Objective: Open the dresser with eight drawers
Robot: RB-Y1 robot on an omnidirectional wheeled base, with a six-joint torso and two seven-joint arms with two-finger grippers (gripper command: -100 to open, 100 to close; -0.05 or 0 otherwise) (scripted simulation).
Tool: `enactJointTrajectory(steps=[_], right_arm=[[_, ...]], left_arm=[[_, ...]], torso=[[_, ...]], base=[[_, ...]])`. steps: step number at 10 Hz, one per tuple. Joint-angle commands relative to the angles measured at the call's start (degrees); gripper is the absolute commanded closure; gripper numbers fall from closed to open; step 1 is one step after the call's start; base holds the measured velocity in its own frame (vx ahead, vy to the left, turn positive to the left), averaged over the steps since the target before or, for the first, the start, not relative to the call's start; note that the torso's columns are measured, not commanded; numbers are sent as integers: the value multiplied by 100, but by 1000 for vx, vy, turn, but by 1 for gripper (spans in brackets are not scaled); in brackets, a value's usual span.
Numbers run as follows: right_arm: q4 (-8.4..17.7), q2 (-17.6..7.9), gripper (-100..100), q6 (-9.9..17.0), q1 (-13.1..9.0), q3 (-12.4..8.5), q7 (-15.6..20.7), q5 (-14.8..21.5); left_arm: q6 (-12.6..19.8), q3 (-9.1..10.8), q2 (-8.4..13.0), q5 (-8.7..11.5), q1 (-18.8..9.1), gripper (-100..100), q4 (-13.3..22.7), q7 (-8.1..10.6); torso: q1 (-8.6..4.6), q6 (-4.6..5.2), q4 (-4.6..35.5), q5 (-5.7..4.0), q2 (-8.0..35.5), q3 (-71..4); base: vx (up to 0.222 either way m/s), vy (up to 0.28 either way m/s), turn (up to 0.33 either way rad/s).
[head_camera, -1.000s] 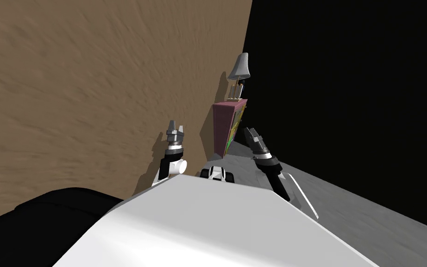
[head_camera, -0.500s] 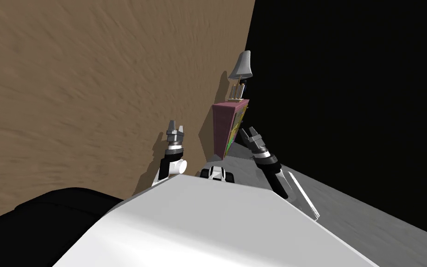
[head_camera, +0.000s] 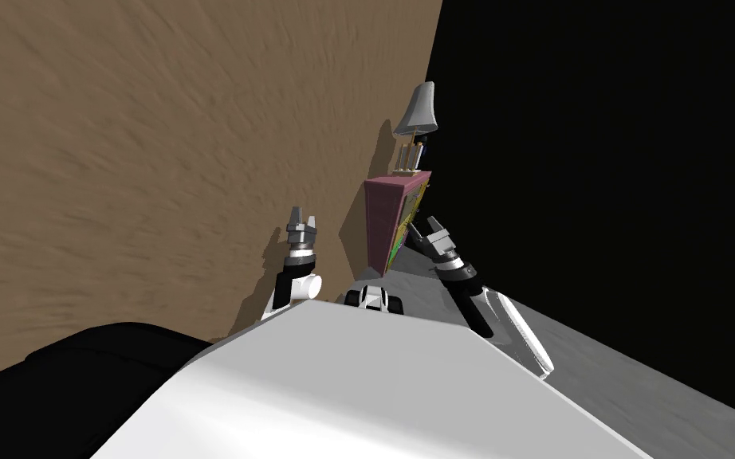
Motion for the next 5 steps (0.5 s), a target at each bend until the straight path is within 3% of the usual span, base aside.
enactJointTrajectory(steps=[1, 5], right_arm=[[4, -120, -100, 33, -80, -2, 152, 374], [20, -354, -100, 94, -224, -4, 416, 986]], left_arm=[[0, 0, 0, 0, 0, 0, 0, 0], [0, 0, 0, 0, 0, 0, 0, 0]], torso=[[-6, -1, -1, -1, -5, -3], [-2, -1, 2, 0, 4, 3]], base=[[70, -54, 42], [63, -53, 55]])
